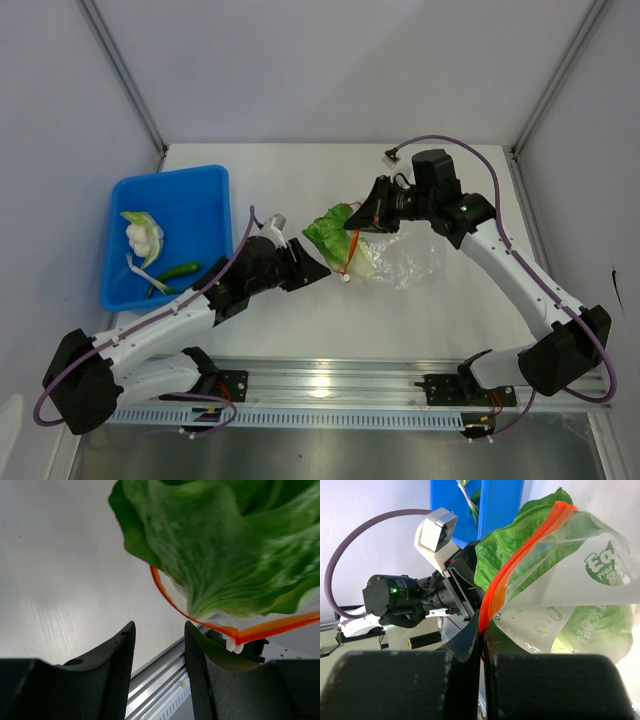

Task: Place the food in the zip-top bag and seal the zipper
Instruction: Place the fake vegetable in the zipper food storage bag.

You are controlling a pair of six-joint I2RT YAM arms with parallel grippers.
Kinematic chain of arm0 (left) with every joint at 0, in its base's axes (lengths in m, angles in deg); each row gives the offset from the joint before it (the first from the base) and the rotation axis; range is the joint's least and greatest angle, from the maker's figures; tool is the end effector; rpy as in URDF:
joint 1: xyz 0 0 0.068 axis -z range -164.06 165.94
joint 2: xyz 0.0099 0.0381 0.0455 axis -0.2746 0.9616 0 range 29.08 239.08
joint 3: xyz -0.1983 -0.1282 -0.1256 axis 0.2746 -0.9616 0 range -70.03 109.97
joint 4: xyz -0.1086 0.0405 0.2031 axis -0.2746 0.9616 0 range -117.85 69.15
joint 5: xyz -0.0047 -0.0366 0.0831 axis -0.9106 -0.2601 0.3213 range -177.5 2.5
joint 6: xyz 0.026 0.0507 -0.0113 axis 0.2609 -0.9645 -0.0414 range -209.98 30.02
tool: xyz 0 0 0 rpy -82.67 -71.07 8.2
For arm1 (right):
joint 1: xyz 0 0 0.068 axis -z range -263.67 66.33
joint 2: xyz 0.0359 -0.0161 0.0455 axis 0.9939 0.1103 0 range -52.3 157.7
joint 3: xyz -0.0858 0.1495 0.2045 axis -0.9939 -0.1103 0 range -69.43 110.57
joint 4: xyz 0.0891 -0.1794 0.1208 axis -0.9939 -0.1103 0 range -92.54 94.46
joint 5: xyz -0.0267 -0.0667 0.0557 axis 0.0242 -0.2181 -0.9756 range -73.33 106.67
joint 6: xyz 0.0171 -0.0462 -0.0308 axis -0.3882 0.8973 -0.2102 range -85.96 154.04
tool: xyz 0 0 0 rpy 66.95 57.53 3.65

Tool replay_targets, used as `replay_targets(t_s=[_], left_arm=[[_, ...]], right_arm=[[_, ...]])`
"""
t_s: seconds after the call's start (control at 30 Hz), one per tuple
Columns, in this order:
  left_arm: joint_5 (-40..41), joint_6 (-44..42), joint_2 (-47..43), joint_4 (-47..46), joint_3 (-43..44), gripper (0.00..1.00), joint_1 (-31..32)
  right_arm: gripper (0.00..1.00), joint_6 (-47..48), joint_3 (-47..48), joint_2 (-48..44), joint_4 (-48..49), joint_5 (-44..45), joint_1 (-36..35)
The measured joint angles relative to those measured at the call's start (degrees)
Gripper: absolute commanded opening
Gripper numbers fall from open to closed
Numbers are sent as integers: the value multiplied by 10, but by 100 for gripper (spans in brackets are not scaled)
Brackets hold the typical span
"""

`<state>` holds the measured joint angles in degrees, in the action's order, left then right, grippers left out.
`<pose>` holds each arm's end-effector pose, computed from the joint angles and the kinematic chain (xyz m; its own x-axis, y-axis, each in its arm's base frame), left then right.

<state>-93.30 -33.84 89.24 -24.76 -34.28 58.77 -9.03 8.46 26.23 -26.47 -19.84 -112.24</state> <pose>0.1545 -0.1490 0.2500 -0.8049 -0.3802 -0.4556 0.1325 0.6333 -0.7625 0.2307 0.1538 0.3681 -0.9024 0.1336 -0.4097 -0.2921 0.5095 0.8094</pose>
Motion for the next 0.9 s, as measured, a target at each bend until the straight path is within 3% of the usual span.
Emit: replay_targets(t_s=[0.4, 0.73, 0.9], left_arm=[[-9, 36, 16, -35, 14, 44, -1], [-4, 40, 29, -41, 16, 28, -1], [1, 40, 21, -42, 15, 29, -1]], right_arm=[[0, 0, 0, 0, 0, -5, 2], [0, 0, 0, 0, 0, -11, 2], [0, 0, 0, -2, 0, -13, 3]])
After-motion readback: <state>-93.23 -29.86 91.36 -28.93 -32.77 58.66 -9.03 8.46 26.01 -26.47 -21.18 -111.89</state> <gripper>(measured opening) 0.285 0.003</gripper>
